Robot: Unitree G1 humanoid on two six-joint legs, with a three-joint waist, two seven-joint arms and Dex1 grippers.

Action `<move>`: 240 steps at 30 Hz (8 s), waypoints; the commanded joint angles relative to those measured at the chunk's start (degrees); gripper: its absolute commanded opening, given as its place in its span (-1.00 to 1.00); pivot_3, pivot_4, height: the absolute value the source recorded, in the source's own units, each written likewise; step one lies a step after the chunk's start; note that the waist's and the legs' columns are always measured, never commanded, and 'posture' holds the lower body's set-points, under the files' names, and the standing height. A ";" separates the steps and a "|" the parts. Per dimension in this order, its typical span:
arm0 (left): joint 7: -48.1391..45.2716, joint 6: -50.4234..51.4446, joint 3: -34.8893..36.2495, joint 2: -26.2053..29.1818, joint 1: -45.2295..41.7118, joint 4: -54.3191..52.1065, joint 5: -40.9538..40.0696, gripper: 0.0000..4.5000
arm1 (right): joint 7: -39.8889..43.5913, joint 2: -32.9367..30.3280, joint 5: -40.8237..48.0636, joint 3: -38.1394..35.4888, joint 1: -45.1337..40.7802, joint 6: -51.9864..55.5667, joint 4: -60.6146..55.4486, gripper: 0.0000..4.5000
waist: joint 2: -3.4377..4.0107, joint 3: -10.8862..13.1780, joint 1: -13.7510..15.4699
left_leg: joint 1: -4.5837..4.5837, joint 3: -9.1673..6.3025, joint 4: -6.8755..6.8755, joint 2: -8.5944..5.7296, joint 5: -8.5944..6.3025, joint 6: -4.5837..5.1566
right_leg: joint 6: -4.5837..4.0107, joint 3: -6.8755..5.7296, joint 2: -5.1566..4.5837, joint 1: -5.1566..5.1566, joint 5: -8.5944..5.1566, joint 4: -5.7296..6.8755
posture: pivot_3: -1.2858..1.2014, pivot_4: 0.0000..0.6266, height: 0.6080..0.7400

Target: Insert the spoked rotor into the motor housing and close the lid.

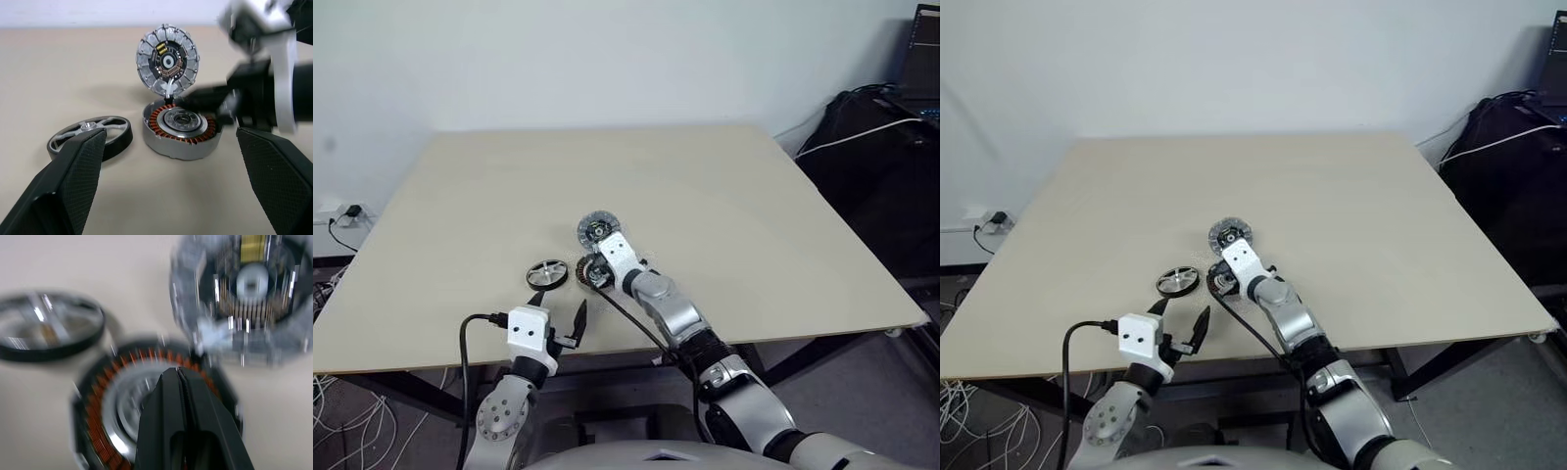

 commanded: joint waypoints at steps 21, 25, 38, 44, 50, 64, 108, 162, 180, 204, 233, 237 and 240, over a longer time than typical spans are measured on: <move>2.93 6.22 -1.23 -0.83 -0.47 -8.70 0.89 1.00 | 2.43 1.22 2.47 0.07 1.94 -2.07 -12.39 -0.98 | -0.03 0.00 0.08 | 0.00 -0.03 -0.05 0.00 0.01 -0.03 | 0.01 0.00 0.01 -0.01 0.00 0.00 | 0.03 -1.00 1.00; 5.56 10.19 1.18 -3.26 1.26 -9.59 -2.32 1.00 | 5.64 0.86 4.14 1.57 5.59 -1.02 -18.83 -0.98 | -0.04 0.00 0.09 | -0.01 -0.05 -0.07 0.00 0.01 -0.03 | 0.02 0.00 0.02 -0.02 -0.01 -0.01 | 0.03 -1.00 1.00; 1.69 14.79 12.37 -10.81 -5.18 -1.04 -24.62 1.00 | 7.83 -3.42 6.63 2.26 15.64 6.59 -34.53 -0.98 | -0.29 0.07 0.34 | 0.01 -0.13 -0.04 -0.06 0.02 -0.02 | 0.00 -0.02 0.01 0.05 -0.06 -0.03 | 0.03 -1.00 1.00; -0.53 17.40 17.81 -11.79 -9.10 6.59 -35.97 1.00 | 6.38 -4.31 7.27 1.37 16.94 8.53 -37.63 -0.98 | -0.39 0.10 0.34 | -0.01 -0.27 -0.04 -0.35 0.04 -0.06 | 0.01 -0.03 0.09 0.08 -0.08 -0.03 | 0.03 -1.00 1.00; -2.40 18.96 22.22 -11.89 -11.88 12.80 -45.35 1.00 | 5.01 -4.55 7.95 0.64 17.73 9.42 -38.88 -0.98 | -0.56 0.12 0.42 | -0.01 -0.32 -0.03 -0.39 0.04 -0.06 | 0.03 -0.01 0.08 0.12 -0.09 -0.05 | 0.03 -1.00 1.00; -8.13 21.00 24.76 -10.68 -19.62 23.34 -52.09 1.00 | 8.22 -6.64 10.82 1.91 20.39 11.08 -42.84 -0.98 | -0.73 0.06 0.50 | -0.01 -0.38 -0.02 -0.44 0.06 -0.09 | 0.03 -0.02 0.12 0.19 -0.09 -0.09 | 0.03 -1.00 1.00; 0.77 23.46 25.24 -15.50 -22.10 21.21 -58.54 -0.83 | 9.51 -14.26 16.63 1.95 26.38 16.52 -52.32 -1.00 | -1.09 0.01 1.67 | -0.02 -0.46 -0.01 -0.46 0.08 -0.12 | 0.03 -0.04 0.13 0.27 -0.08 -0.18 | 0.03 -1.00 1.00; -4.20 29.67 17.84 -13.94 -27.77 26.52 -59.93 -0.83 | 8.24 -14.72 16.84 2.16 27.93 17.36 -53.06 -1.00 | -1.11 0.03 1.67 | -0.08 -0.48 0.00 -0.47 0.08 -0.11 | 0.04 -0.04 0.14 0.26 -0.08 -0.24 | 0.03 -1.00 1.00; -4.68 29.57 17.98 -14.46 -30.20 29.45 -58.51 -0.83 | 7.95 -14.85 16.61 2.22 28.01 17.18 -53.19 -1.00 | -1.11 0.03 1.67 | -0.09 -0.49 0.00 -0.47 0.08 -0.10 | 0.04 -0.04 0.15 0.26 -0.08 -0.25 | 0.03 -1.00 1.00; -4.95 28.55 18.06 -14.54 -27.79 23.22 -58.88 0.89 | 7.89 -14.52 16.68 2.01 27.72 17.06 -52.73 -1.00 | -1.11 0.02 1.62 | -0.02 -0.49 0.01 -0.45 0.10 -0.13 | 0.07 -0.04 0.15 0.29 -0.05 -0.22 | 0.03 -1.00 1.00; -9.22 8.19 6.97 -3.66 -10.23 8.23 -23.49 -0.57 | 3.67 -9.32 13.27 0.47 19.09 9.92 -37.88 -1.00 | -0.88 0.15 1.66 | -0.11 -0.43 0.00 -0.43 0.05 -0.08 | 0.08 -0.05 0.12 0.25 -0.04 -0.36 | 0.03 -1.00 1.00; -8.64 3.83 4.82 -2.30 -9.12 9.14 -16.88 -0.99 | 2.82 -7.69 11.66 0.24 14.46 7.82 -31.52 -1.00 | -0.78 0.22 1.63 | -0.13 -0.42 -0.01 -0.42 0.05 -0.07 | 0.08 -0.05 0.12 0.19 -0.04 -0.31 | 0.03 -1.00 1.00; -7.84 -2.52 3.01 -0.79 -9.13 10.58 -9.36 -0.99 | 2.06 -6.43 10.57 -0.07 11.05 6.76 -27.13 -1.00 | -0.67 0.28 1.62 | -0.14 -0.40 -0.01 -0.42 0.05 -0.08 | 0.07 -0.04 0.12 0.18 -0.03 -0.29 | 0.03 -1.00 1.00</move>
